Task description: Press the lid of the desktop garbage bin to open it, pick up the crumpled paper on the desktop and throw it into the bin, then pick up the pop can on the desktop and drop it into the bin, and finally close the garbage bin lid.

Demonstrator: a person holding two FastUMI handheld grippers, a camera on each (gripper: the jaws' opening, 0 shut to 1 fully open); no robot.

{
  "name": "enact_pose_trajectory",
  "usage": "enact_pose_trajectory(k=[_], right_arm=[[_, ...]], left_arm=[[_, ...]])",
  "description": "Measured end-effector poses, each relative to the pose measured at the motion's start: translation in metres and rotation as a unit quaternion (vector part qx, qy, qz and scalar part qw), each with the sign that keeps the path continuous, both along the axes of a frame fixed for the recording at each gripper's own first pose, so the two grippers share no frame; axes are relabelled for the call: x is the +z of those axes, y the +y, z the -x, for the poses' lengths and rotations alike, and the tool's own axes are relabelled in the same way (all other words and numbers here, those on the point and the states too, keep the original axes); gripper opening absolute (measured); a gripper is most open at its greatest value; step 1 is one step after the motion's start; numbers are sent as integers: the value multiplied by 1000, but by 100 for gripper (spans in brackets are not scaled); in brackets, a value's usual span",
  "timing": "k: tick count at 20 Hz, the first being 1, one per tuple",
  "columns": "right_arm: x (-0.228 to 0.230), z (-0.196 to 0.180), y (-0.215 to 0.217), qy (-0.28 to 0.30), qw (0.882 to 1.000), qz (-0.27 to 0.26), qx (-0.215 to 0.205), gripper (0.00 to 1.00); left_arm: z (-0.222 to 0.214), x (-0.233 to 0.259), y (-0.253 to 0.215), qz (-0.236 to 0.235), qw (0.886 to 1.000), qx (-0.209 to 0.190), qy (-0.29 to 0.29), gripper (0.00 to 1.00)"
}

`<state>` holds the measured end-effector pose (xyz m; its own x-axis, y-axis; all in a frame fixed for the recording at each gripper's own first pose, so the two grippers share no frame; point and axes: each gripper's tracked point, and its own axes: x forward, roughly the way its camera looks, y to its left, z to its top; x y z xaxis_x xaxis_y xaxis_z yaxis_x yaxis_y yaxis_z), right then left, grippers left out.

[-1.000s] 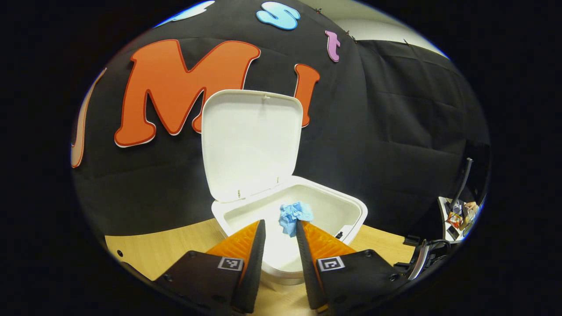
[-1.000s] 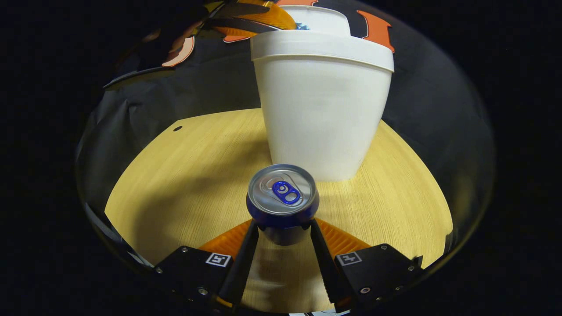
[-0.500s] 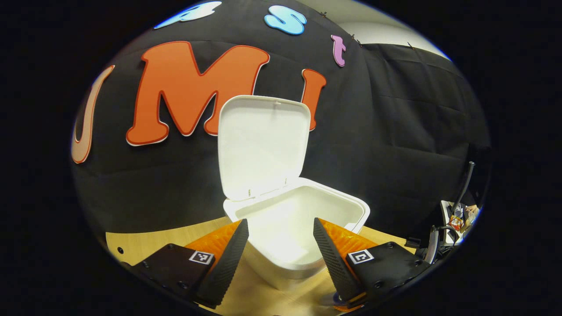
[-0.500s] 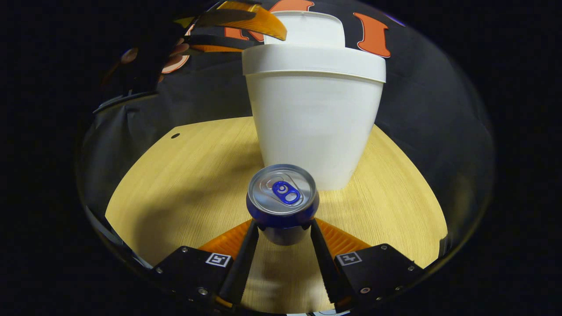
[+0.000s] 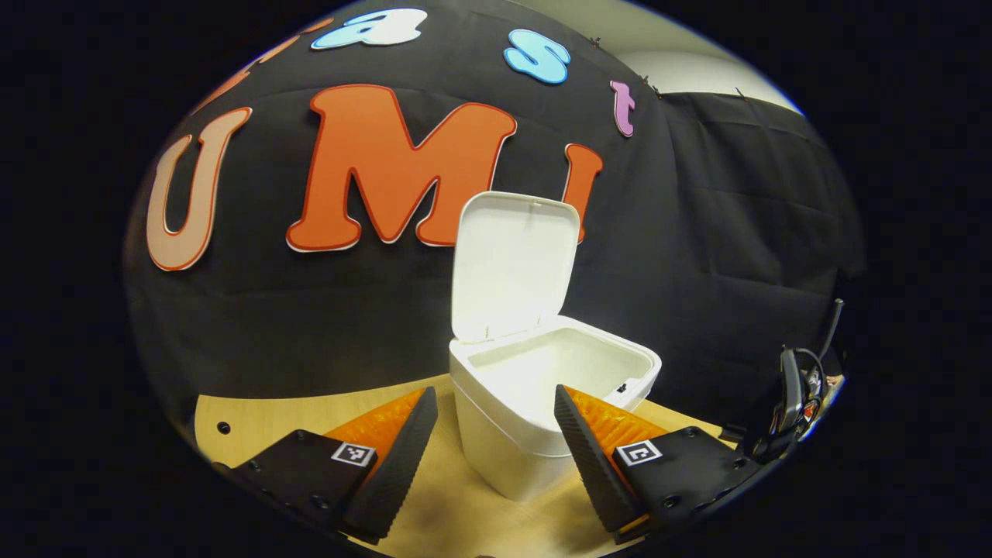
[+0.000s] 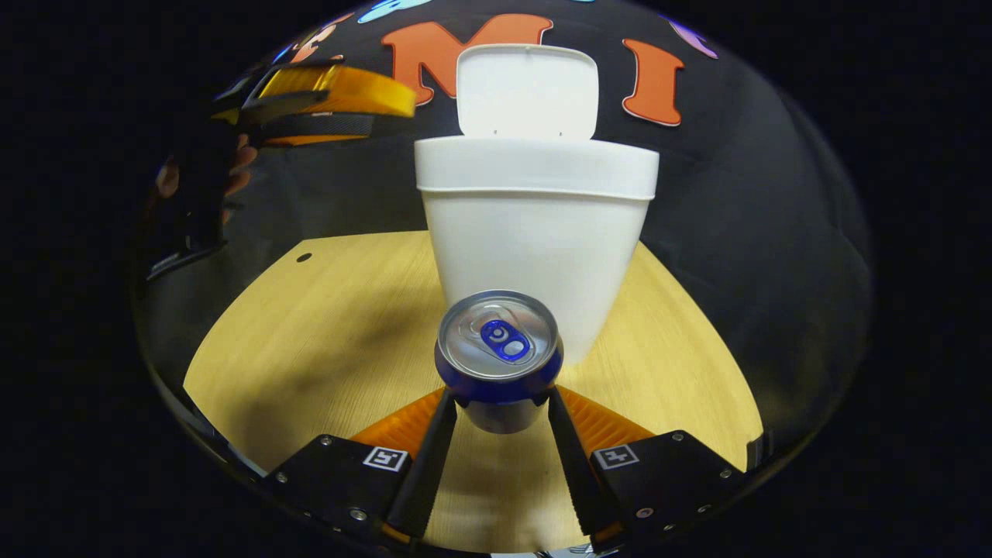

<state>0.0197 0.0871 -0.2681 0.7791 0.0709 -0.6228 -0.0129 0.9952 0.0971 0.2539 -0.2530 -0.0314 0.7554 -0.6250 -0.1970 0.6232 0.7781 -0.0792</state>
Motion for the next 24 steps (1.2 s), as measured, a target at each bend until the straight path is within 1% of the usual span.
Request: enact_pose_trajectory(k=[1,2,3,7,11,14,19,24], right_arm=[[5,-2,-3,-3,1000,1,-1,72],[10,-1,-5,-7,1000,3,-2,68],[16,-2,-8,-11,1000,4,-3,72],[34,-4,-16,-21,1000,-5,-3,72],[56,-9,-23,-43,999,3,1,72],[73,-12,-31,-55,998,10,5,72],[112,-27,-40,-82,997,-2,-2,72],[148,-42,-48,-114,993,6,2,72]], left_arm=[[2,2,4,3,1000,4,-1,97],[4,2,9,5,1000,8,-1,97],[6,2,14,5,1000,11,-3,97],[17,-5,36,3,999,34,-4,97],[28,-23,53,-11,999,51,0,97],[36,-39,64,-18,998,61,14,97],[42,-54,81,-25,996,80,27,97],[45,-66,95,-28,994,96,37,97]])
